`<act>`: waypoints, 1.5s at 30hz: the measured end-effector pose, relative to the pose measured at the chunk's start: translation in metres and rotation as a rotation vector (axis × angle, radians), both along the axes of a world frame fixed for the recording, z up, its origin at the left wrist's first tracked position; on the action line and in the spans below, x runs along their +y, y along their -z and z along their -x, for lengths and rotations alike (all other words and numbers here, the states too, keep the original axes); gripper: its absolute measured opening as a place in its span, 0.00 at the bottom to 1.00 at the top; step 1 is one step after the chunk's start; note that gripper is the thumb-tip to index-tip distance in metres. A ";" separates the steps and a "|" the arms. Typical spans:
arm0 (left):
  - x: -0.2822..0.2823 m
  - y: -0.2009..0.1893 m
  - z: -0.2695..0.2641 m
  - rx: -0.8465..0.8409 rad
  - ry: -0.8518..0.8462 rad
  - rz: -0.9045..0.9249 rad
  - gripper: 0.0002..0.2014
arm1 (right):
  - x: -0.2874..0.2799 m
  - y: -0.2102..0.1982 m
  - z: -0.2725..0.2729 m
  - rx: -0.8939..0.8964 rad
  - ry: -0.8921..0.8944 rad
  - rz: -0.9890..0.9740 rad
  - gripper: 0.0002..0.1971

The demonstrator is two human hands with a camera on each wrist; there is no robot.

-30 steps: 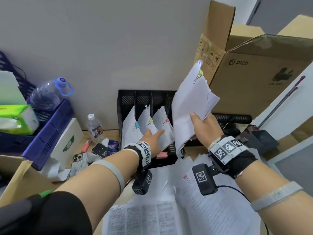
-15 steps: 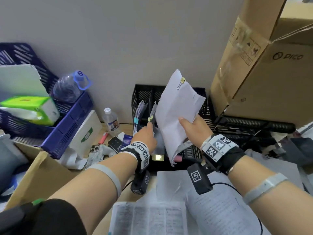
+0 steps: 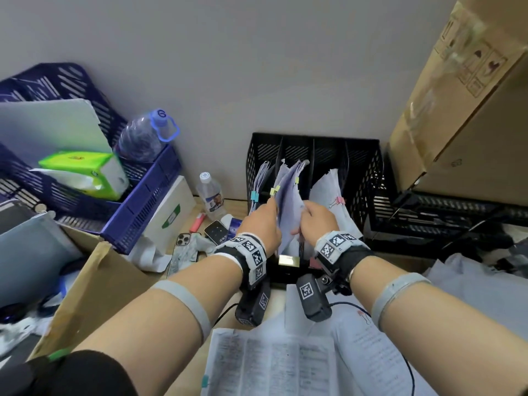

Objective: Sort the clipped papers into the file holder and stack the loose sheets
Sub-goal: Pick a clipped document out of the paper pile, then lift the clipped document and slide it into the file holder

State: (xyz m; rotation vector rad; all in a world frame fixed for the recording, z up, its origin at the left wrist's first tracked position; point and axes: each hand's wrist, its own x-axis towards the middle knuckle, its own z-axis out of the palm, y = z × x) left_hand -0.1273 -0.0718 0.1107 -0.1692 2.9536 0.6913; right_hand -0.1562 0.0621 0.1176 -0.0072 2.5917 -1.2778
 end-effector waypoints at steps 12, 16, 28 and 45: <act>-0.006 0.029 -0.043 0.016 0.211 -0.456 0.15 | 0.013 0.042 -0.040 -0.161 -0.079 -0.041 0.10; -0.019 0.056 -0.077 -0.074 0.188 -0.466 0.09 | 0.017 0.064 -0.075 -0.353 -0.102 -0.047 0.08; -0.111 0.155 -0.175 -0.858 -0.157 -0.044 0.19 | 0.001 0.145 -0.169 -0.542 -0.349 -0.419 0.25; -0.090 0.107 -0.164 -0.369 0.101 -0.476 0.13 | -0.003 0.114 -0.166 -0.217 -0.311 -0.367 0.12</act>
